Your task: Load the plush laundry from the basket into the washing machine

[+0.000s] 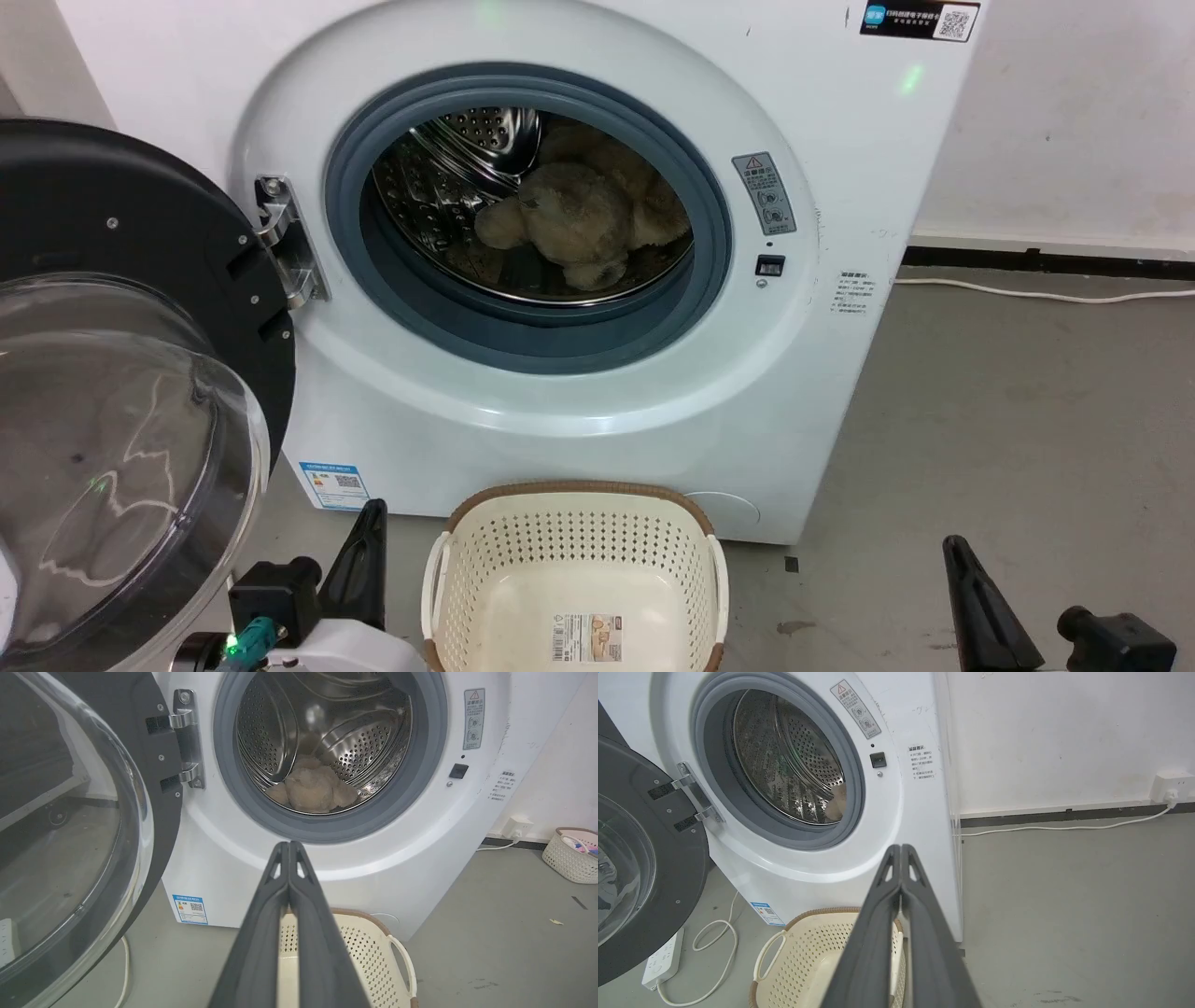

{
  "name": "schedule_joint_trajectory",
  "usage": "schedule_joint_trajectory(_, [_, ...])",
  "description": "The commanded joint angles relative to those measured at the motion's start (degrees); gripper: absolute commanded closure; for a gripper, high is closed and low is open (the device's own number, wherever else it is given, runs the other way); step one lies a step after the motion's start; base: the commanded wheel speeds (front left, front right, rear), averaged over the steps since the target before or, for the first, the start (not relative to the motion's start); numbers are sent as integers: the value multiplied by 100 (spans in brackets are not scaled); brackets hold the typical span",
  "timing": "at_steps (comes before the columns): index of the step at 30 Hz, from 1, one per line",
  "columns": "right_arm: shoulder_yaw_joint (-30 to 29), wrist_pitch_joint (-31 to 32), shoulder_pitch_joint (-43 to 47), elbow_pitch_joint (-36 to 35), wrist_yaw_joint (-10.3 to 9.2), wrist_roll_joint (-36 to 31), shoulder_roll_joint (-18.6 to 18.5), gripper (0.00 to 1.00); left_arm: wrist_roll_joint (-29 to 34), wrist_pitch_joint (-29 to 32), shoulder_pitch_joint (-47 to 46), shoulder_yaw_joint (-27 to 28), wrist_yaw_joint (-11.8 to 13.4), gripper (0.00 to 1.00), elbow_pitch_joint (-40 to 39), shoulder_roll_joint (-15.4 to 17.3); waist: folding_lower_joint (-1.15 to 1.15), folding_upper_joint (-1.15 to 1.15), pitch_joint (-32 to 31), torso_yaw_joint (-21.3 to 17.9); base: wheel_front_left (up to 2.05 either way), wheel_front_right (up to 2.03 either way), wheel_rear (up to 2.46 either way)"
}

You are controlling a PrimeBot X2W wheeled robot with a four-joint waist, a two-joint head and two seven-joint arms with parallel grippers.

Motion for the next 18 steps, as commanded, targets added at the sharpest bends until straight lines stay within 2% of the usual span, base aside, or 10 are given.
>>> schedule_joint_trajectory(1, [0, 27, -121, -38, 1, -60, -1, 100, 86, 17, -1, 55, -43, 100, -34, -46, 0, 0, 2, -1, 0, 0, 0])
schedule_joint_trajectory(18, [0, 223, -226, -113, 1, -299, -1, 100, 445, 167, -2, 296, -164, 100, -123, -237, 0, 0, 43, -20, 0, 0, 0])
